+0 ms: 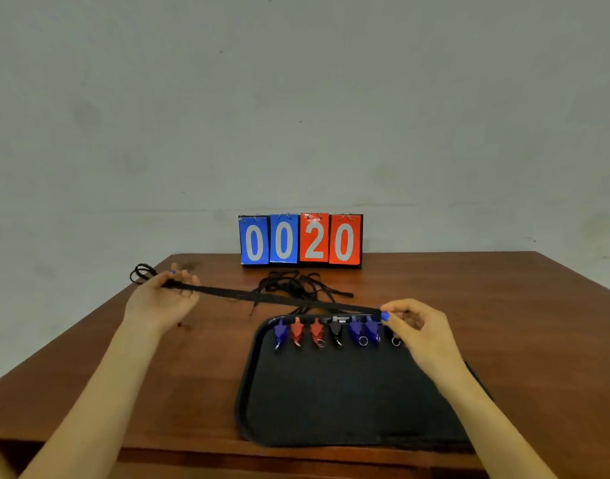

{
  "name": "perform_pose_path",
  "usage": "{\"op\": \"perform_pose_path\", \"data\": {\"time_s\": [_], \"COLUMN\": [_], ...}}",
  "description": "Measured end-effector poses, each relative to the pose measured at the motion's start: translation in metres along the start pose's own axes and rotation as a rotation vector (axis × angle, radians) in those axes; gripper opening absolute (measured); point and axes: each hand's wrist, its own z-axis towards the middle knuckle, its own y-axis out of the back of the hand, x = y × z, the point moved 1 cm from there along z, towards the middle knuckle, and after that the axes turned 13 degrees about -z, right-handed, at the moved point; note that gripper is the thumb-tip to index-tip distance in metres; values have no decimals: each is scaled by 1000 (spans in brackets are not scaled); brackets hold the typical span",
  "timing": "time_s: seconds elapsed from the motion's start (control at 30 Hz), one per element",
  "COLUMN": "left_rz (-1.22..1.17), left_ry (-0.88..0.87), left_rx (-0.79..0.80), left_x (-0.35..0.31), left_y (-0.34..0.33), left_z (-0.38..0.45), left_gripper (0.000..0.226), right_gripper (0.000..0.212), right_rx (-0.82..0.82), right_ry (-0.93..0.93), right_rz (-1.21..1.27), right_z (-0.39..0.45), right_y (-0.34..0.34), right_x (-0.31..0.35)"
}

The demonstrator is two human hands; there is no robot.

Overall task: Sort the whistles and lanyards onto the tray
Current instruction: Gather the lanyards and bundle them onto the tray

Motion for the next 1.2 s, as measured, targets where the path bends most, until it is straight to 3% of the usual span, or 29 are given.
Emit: {"op": "perform_pose_path", "data": {"time_s": [0.27, 0.43, 0.63, 0.83, 1.2], "left_rz": [174, 339, 512, 722, 626], "left_ry": [-39, -50, -21, -141, -296], "left_rx": [-60, 9, 16, -31, -109], "left_x": [0, 20, 41, 56, 54], "left_y": [34, 48, 64, 86, 94], "left_z": [-15, -31, -31, -29, -32], "left_gripper": [19, 13, 33, 37, 33], "right_gripper": [17, 13, 12, 14, 18], "right_rx": [-30, -121, -169, -169, -86], "right_ry": [-30, -125, -189, -243, -330], "right_rz": [25, 81, 61, -41, -145], "right_z": [3, 8, 11, 15, 24], "right_y": [22, 40, 53, 64, 53], "right_x": [-23, -40, -61, -88, -127]}}
